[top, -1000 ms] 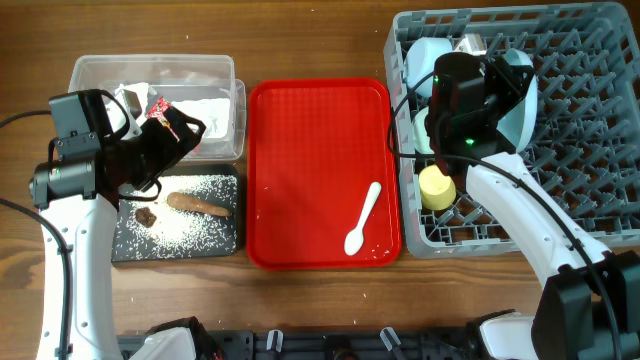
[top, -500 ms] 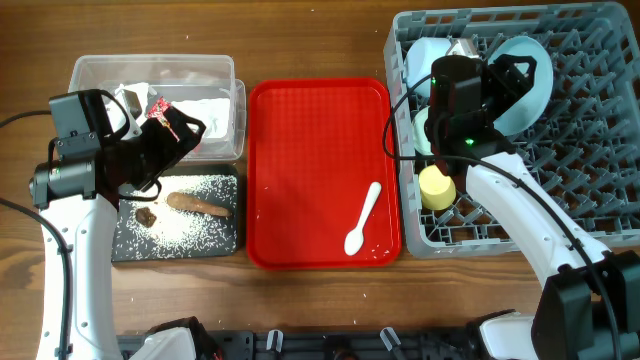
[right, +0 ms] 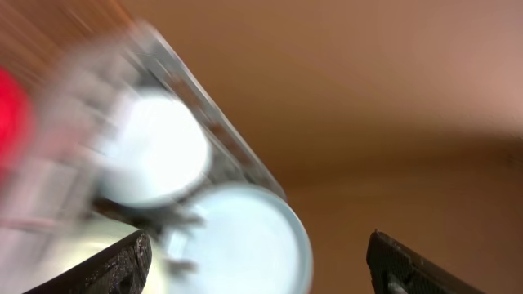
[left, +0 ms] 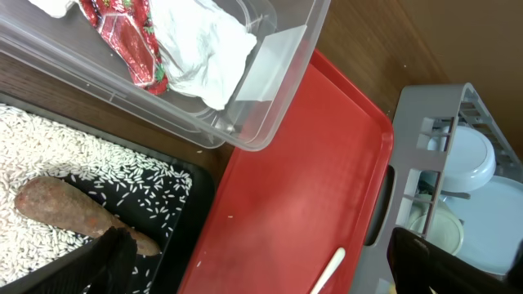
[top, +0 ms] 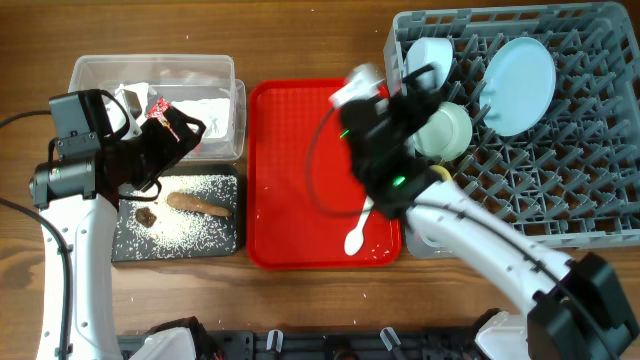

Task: Sort waste into correct bins and load items into the dishwasher rack
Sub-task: 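Move the right gripper to the white spoon on the red tray and grasp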

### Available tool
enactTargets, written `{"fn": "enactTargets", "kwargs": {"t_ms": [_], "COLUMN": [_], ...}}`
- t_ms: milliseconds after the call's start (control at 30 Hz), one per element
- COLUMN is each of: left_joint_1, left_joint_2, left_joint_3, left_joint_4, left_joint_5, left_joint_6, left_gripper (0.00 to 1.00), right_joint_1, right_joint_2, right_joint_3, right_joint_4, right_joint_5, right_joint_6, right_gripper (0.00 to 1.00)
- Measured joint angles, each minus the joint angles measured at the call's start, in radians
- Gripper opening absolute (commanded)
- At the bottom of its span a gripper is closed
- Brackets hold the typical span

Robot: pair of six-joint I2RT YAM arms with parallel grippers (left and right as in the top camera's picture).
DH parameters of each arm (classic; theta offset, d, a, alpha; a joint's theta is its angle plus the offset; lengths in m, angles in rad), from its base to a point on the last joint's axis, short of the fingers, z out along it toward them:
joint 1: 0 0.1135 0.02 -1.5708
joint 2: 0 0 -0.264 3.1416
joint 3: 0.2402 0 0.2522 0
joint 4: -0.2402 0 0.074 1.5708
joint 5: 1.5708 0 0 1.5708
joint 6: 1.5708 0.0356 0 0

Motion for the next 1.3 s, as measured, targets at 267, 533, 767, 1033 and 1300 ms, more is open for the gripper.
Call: {"fn": "enactTargets", "kwargs": {"t_ms": [267,533,767,1033,1300], "left_joint_1": [0.000,0.000,0.000,0.000,0.000], "left_joint_2": [0.000,0.000,0.000,0.000,0.000], "left_joint_3": [0.000,0.000,0.000,0.000,0.000], "left_joint_4": [0.001,0.000,0.000,0.000,0.000], "left_joint_5": [0.000,0.000,0.000,0.000,0.000], "left_joint_6": [0.000,0.000,0.000,0.000,0.000], "left_gripper": [1.00,1.00,1.00,1.00,1.00], "right_joint_1": [0.425,0.505,0.504,0.370,0.294], "right_joint_2": [0.002,0.003,0.003,0.002,0.003], "right_joint_3": [-0.002,-0.004,-0.004,-0.006,-0.011], "right_joint_4": [-0.309,-0.437,-0.452,-0.759,-0.814], "right_joint_5": [-0.108,-0.532,-0.777,-0.751,-0.755], "right_joint_6": [0.577,1.288,1.419,1.794,1.972], "right_gripper": [1.00,1.00,0.45,0.18,0.24]}}
